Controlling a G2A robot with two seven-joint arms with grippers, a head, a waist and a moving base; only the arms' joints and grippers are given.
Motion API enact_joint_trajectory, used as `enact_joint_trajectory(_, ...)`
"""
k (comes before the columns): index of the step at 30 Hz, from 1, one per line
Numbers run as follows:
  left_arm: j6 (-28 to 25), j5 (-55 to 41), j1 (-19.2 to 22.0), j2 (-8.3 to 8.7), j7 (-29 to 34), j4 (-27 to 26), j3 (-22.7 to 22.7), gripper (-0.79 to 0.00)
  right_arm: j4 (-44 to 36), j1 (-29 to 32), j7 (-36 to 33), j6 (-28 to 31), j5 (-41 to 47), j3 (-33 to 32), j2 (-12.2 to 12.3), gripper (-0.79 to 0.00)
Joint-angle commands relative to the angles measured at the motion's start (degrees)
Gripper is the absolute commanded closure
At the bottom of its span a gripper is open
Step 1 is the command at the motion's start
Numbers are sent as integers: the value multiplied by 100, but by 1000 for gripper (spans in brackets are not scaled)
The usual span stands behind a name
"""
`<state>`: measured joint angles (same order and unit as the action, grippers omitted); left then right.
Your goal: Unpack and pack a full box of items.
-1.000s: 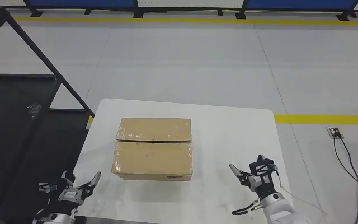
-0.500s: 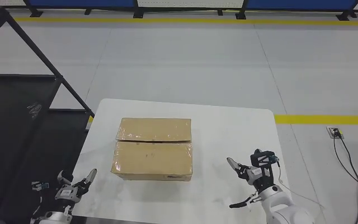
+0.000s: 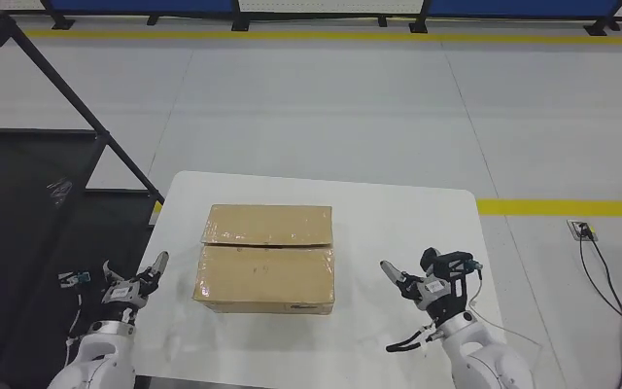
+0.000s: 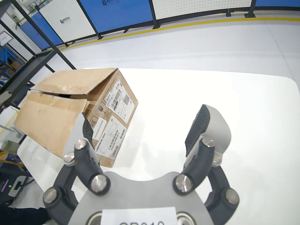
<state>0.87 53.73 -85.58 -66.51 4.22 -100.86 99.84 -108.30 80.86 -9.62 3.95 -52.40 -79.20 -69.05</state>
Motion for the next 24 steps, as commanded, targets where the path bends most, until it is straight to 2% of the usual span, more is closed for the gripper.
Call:
enact_joint_trajectory(1,95,63,139,-6,102,118,-85,-785,37,-28,-14,98,344,-35,-9,-785)
enact_joint_trajectory(4,-258,343,-2,18,332,133,-156,-785,61,-39,-96,158,341,-64,-2,-785)
enact_joint_trajectory(7,-867,596,-522,54,112,64,10,-785,61,-39,-96,158,341,-64,-2,-785)
enact_joint_trajectory(10,-1116,421,-975,50,-78,1,162,-785,61,-39,-96,158,341,-64,-2,-785)
enact_joint_trajectory(13,-1081,449,-1201,41,-150,-25,230,-785,79,-56,-77,216,436,-44,-10,-785)
enact_joint_trajectory(17,-856,475,-1034,14,-89,108,44,-785,139,-222,-134,259,442,38,-25,-785)
enact_joint_trajectory(24,-469,708,-374,-47,-35,539,-506,-785,186,-329,-158,290,469,59,-38,-785)
